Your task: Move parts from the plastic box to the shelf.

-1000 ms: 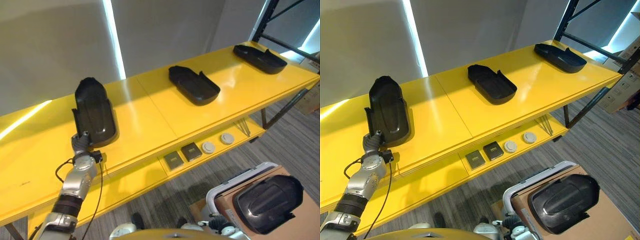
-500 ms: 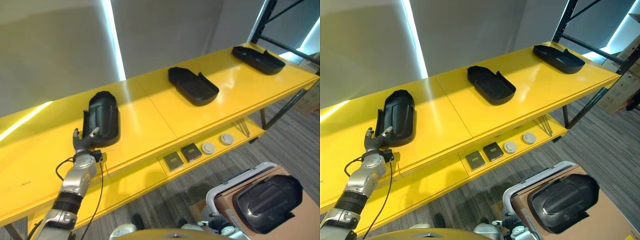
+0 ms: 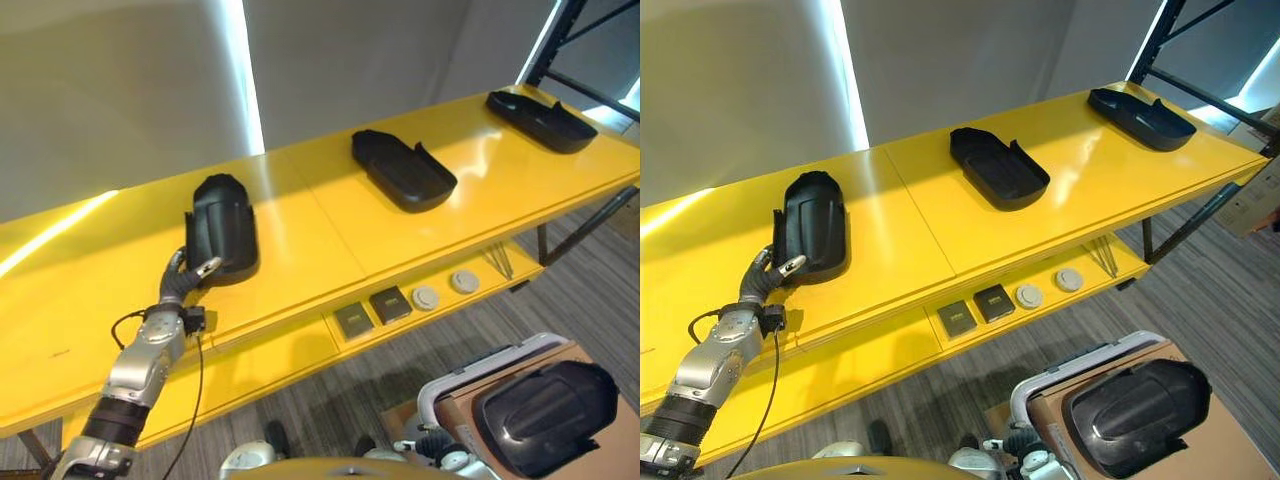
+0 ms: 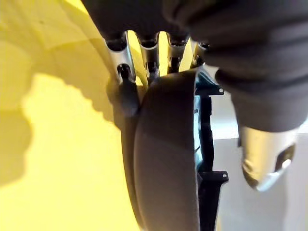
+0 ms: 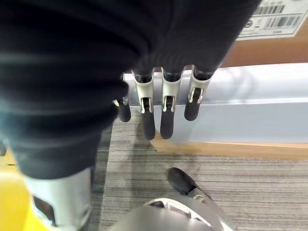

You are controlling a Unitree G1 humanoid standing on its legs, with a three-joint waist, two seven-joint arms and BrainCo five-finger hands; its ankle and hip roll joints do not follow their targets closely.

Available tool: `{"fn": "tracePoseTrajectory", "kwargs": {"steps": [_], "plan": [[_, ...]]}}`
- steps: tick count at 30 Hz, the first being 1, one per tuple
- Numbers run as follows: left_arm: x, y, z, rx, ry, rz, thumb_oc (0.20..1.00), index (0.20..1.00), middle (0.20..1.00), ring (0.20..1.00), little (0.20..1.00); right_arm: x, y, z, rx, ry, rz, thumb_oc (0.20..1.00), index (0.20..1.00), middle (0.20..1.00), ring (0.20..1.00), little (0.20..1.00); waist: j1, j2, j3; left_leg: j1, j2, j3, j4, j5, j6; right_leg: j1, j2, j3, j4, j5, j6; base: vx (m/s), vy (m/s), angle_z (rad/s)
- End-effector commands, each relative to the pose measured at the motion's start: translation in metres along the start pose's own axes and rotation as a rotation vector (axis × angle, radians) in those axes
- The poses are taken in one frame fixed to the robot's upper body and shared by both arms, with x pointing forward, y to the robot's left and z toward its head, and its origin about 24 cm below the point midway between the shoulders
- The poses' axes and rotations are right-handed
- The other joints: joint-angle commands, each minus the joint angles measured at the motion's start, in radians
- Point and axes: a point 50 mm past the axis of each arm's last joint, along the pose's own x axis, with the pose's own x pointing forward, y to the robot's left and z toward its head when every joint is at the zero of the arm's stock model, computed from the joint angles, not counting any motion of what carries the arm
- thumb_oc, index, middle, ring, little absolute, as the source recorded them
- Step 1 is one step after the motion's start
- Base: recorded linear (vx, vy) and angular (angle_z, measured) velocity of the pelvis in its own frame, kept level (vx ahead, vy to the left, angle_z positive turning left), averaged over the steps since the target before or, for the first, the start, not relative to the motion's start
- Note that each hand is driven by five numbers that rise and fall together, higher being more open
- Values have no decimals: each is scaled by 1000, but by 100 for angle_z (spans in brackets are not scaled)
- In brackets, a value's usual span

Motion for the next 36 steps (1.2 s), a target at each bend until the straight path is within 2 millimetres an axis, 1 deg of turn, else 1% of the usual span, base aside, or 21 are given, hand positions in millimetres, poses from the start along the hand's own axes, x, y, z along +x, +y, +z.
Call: {"fn": "tracePoseTrajectory", "kwargs": {"steps": [1, 3, 7, 8, 9, 12, 13, 15, 16, 17, 19, 20, 21, 24, 26, 28, 30, 31, 33, 36], "plan": [[-5, -29, -10, -30, 63, -226, 1000, 1000, 1000, 1000, 1000, 6, -23, 17, -7, -59, -82, 1000, 1000, 1000, 1000, 1000, -11, 15, 38, 37, 119, 6, 34, -49, -80, 8, -17, -58, 9, -42, 9, 1, 29, 13], [-8, -27, -10, -18, 64, -250, 1000, 1000, 1000, 1000, 1000, 6, -25, 17, -8, -61, -85, 1000, 1000, 1000, 1000, 1000, -6, 17, 34, 38, 116, 3, 32, -49, -79, 9, -17, -58, 8, -41, 9, 2, 16, 5], [-12, -22, -10, -14, 58, -241, 1000, 1000, 1000, 1000, 1000, 5, -27, 16, -6, -63, -88, 1000, 1000, 1000, 1000, 1000, 0, 18, 30, 41, 113, -1, 29, -50, -78, 10, -18, -59, 7, -40, 11, 0, 0, 0], [-12, -15, -9, -19, 44, -201, 1000, 1000, 1000, 1000, 1000, 6, -28, 15, -2, -59, -91, 1000, 1000, 1000, 1000, 1000, 5, 19, 26, 46, 110, -4, 24, -50, -76, 11, -18, -60, 7, -40, 12, 0, 0, 0], [-12, -14, -9, -19, 43, -199, 1000, 1000, 1000, 1000, 1000, 6, -28, 15, -2, -59, -91, 1000, 1000, 1000, 1000, 1000, 5, 19, 26, 46, 109, -5, 24, -50, -76, 11, -18, -60, 7, -40, 12, 0, 0, 0], [-12, -5, -7, -32, 19, -120, 1000, 1000, 1000, 1000, 1000, 6, -28, 12, 3, -51, -95, 1000, 1000, 1000, 1000, 1000, 10, 18, 23, 49, 107, -9, 20, -51, -75, 12, -19, -61, 7, -41, 11, 0, 0, 0], [-12, 3, -5, -42, 0, -55, 1000, 1000, 1000, 1000, 1000, 5, -28, 11, 10, -47, -98, 1000, 1000, 1000, 1000, 1000, 14, 17, 22, 49, 107, -12, 20, -51, -75, 13, -20, -63, 8, -41, 11, 0, 0, 0], [-12, 8, -3, -55, -18, 1, 1000, 1000, 1000, 1000, 1000, 6, -29, 11, 13, -45, -99, 1000, 1000, 1000, 1000, 1000, 15, 16, 22, 50, 106, -14, 20, -51, -75, 13, -21, -64, 8, -41, 10, 0, 0, 0], [-12, 15, 0, -62, -48, 64, 1000, 1000, 1000, 1000, 1000, 5, -28, 10, 15, -42, -100, 1000, 1000, 1000, 1000, 1000, 17, 14, 21, 52, 105, -17, 19, -52, -74, 14, -21, -65, 8, -42, 11, 0, 0, 0], [-12, 25, 4, -64, -92, 148, 1000, 1000, 1000, 1000, 1000, 5, -27, 9, 18, -39, -101, 1000, 1000, 1000, 1000, 1000, 19, 13, 19, 54, 105, -19, 18, -53, -74, 16, -21, -67, 9, -43, 11, 0, 0, 0], [-14, 38, 15, -64, -180, 260, 1000, 1000, 1000, 1000, 1000, 5, -26, 9, 22, -37, -101, 1000, 1000, 1000, 1000, 1000, 21, 9, 18, 56, 105, -23, 18, -54, -73, 19, -22, -69, 9, -44, 10, 0, 0, 0], [-17, 48, 29, -63, -288, 339, 1000, 1000, 1000, 1000, 1000, 5, -25, 10, 27, -35, -101, 1000, 1000, 1000, 1000, 1000, 24, 5, 18, 57, 105, -26, 19, -56, -73, 21, -22, -71, 9, -46, 9, 0, 0, 0], [-22, 54, 42, -58, -384, 383, 1000, 1000, 1000, 1000, 1000, 5, -23, 10, 30, -35, -101, 1000, 1000, 1000, 1000, 1000, 28, 2, 18, 57, 106, -29, 19, -57, -73, 23, -22, -73, 9, -47, 8, 5, -12, 8], [-39, 64, 76, -45, -620, 469, 1000, 1000, 1000, 1000, 1000, 4, -20, 9, 43, -35, -103, 1000, 1000, 1000, 1000, 1000, 37, -6, 17, 59, 108, -36, 18, -60, -76, 28, -23, -80, 9, -49, 7, 2, -12, 15], [-51, 65, 92, -32, -740, 480, 1000, 1000, 1000, 1000, 1000, 4, -18, 8, 48, -37, -102, 1000, 1000, 1000, 1000, 1000, 42, -10, 16, 62, 107, -40, 16, -62, -78, 32, -23, -83, 8, -50, 8, 5, -3, 9], [-57, 62, 101, -24, -812, 423, 1000, 1000, 1000, 1000, 1000, 4, -16, 7, 46, -39, -101, 1000, 1000, 1000, 1000, 1000, 43, -13, 13, 65, 106, -40, 13, -64, -79, 34, -23, -86, 7, -50, 9, 9, 6, 7], [-61, 46, 110, -45, -860, 206, 1000, 1000, 1000, 1000, 1000, 3, -15, 8, 43, -46, -99, 1000, 1000, 1000, 1000, 1000, 42, -16, 8, 70, 105, -37, 8, -67, -80, 36, -24, -87, 7, -50, 13, 11, 14, 8], [-61, 42, 111, -53, -866, 143, 1000, 1000, 1000, 1000, 1000, 3, -15, 8, 42, -48, -99, 1000, 1000, 1000, 1000, 1000, 42, -16, 8, 71, 105, -36, 7, -67, -79, 36, -24, -87, 7, -50, 13, 5, 19, 5], [-63, 15, 114, -79, -858, -141, 1000, 1000, 1000, 1000, 1000, 4, -14, 10, 35, -54, -101, 1000, 1000, 1000, 1000, 1000, 38, -12, 5, 74, 103, -31, 5, -70, -78, 35, -24, -85, 6, -45, 18, -1, 17, 0], [-67, -15, 112, -89, -820, -473, 1000, 1000, 1000, 1000, 1000, 5, -15, 11, 17, -61, -105, 1000, 1000, 1000, 1000, 1000, 34, -5, 3, 77, 100, -24, 4, -73, -76, 32, -24, -80, 6, -40, 25, -1, 35, -2]]}}
